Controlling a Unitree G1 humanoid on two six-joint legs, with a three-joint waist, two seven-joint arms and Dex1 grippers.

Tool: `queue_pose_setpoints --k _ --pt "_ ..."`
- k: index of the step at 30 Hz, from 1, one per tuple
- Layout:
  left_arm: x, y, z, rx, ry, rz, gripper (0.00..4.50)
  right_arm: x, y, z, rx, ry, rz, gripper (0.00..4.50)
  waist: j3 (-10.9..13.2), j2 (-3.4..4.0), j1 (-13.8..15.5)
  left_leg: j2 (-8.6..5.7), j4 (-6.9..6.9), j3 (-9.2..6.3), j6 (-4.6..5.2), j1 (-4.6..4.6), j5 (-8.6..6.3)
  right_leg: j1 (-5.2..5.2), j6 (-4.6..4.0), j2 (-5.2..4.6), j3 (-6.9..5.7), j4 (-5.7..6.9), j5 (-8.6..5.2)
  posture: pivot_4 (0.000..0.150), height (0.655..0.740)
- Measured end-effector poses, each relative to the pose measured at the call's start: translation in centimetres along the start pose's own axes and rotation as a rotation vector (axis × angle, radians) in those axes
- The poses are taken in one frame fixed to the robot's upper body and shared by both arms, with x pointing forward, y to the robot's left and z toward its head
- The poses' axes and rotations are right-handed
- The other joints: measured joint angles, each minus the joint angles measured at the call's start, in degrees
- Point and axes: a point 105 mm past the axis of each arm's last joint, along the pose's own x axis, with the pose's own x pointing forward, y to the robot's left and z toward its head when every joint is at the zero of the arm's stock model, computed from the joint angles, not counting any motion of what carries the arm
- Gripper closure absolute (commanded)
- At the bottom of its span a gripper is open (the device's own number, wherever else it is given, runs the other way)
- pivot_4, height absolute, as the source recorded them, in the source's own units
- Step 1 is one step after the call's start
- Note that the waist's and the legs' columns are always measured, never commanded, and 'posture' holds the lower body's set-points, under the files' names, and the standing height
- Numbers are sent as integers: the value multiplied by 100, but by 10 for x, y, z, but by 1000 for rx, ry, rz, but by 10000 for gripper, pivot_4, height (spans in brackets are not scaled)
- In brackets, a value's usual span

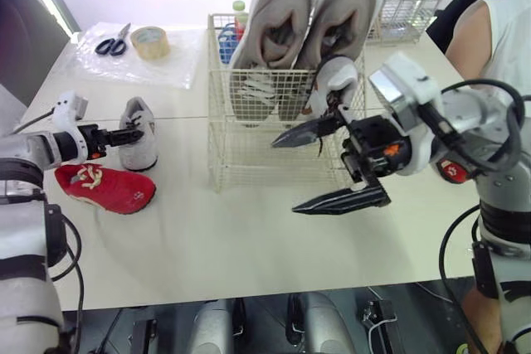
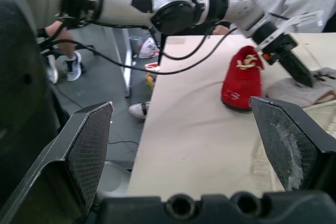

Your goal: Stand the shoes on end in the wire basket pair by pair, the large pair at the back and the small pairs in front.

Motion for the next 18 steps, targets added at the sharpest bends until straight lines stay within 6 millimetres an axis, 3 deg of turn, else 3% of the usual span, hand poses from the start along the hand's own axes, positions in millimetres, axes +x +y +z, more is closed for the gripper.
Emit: queue_pose_setpoints --k 3,5,13,18 --pt "0 -2 8 -8 -39 -2 34616 -1 0 1 10 -8 -10 0 1 -3 10 -2 3 0 1 0 0 0 1 -4 0 7 -1 1500 7400" --pt "-1 -2 10 -5 -49 -2 42584 -1 0 1 11 -10 -13 0 0 -4 12 -4 4 0 1 0 0 0 1 -6 0 10 -1 1500 7400" --pt "-7 0 20 -69 -137 -6 42584 -2 -10 -4 16 -14 -28 0 0 -8 -3 -3 7 1 2 0 1 -3 3 -6 1 26 -2 1500 7400" --pt "-24 3 43 -107 -267 -12 42584 -2 -14 -8 14 -5 -29 0 0 -9 -9 -3 7 1 2 0 1 -4 4 -6 1 30 -2 1500 7400"
